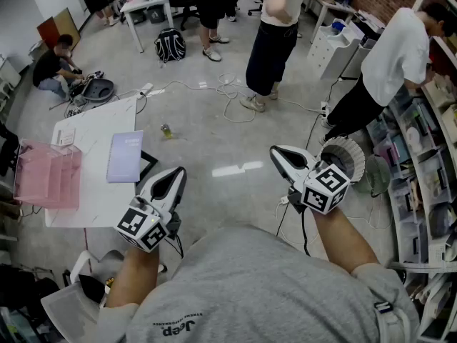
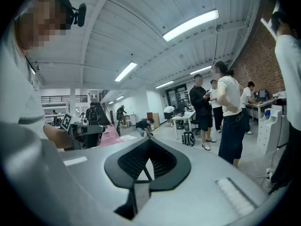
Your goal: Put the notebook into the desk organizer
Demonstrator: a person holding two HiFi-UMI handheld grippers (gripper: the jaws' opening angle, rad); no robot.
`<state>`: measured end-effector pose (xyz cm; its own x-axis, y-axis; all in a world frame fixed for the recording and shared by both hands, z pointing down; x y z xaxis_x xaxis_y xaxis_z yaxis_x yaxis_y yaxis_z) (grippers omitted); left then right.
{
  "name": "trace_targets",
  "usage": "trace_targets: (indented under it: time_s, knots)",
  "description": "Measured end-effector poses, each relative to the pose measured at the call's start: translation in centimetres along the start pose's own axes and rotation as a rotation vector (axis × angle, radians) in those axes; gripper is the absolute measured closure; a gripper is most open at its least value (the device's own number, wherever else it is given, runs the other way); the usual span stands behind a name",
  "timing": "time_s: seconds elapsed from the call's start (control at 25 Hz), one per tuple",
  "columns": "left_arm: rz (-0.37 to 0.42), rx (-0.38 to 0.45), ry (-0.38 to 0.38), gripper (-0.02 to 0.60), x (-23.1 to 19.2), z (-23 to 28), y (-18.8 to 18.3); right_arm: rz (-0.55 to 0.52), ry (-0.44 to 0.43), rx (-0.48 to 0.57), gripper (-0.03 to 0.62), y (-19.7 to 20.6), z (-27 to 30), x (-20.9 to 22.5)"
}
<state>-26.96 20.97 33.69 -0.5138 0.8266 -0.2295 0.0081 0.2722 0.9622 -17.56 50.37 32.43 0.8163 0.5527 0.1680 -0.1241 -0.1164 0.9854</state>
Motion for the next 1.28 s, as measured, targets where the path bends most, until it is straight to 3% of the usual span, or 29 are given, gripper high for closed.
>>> trace_targets:
  time_s: [0.88,1.28]
  knots:
    - [0.014,0.0,-0.011,0.525,0.4,1.1,0.0,-0.028,-0.017,0.035,0.592,-1.0,0.1,0.9]
    - [0.036,0.016,-0.073,0.525,3.6,3.4,0.0,-0.042,-0.079,0.042,0.592,-2.7,-1.9,4.1]
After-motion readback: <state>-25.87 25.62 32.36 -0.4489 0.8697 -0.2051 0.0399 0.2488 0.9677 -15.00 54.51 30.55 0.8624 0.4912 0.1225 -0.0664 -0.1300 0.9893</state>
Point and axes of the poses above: the fingertips, and each gripper's own axes: z forward along the fingers, x to its right, y out of its underside, the point moved 6 cm from there along -z, backward along the fingers, and after that the axes turned 9 degrees about x, right-handed, at the moved point
